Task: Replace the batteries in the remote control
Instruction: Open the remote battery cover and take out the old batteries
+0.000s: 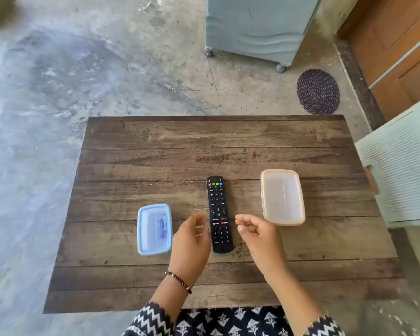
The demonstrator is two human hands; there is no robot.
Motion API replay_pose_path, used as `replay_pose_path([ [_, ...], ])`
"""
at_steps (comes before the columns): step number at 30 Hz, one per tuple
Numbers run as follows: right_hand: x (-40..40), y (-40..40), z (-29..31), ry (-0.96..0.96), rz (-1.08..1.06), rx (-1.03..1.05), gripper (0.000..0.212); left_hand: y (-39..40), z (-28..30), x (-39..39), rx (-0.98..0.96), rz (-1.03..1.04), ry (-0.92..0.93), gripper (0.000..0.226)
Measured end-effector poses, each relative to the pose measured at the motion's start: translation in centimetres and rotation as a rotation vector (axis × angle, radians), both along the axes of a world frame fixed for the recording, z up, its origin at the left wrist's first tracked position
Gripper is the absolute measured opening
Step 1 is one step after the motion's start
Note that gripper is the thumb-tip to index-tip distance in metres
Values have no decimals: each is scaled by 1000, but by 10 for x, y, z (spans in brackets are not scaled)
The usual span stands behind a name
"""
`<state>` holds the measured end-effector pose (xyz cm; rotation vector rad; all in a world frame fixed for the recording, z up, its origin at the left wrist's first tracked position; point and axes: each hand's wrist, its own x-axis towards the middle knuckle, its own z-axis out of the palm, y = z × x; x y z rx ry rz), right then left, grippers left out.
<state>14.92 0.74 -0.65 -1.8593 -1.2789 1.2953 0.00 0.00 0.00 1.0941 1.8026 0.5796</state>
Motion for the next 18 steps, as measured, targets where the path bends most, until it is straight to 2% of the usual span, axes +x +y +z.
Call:
replay_pose_path([
  [3, -4, -1, -23, -12, -10, 53, 26, -2, -20, 4, 32, 16, 3, 25],
  [6, -10, -10, -41, 15, -9, 128, 27, -7, -33, 6, 80, 27, -18, 37],
  [12, -13, -19, -59, 32, 1, 253, 31, -15, -43, 11, 188, -6, -20, 36],
  [18, -9, -29, -60, 78, -13, 293, 33, -31, -48, 16, 268, 61, -161, 41],
])
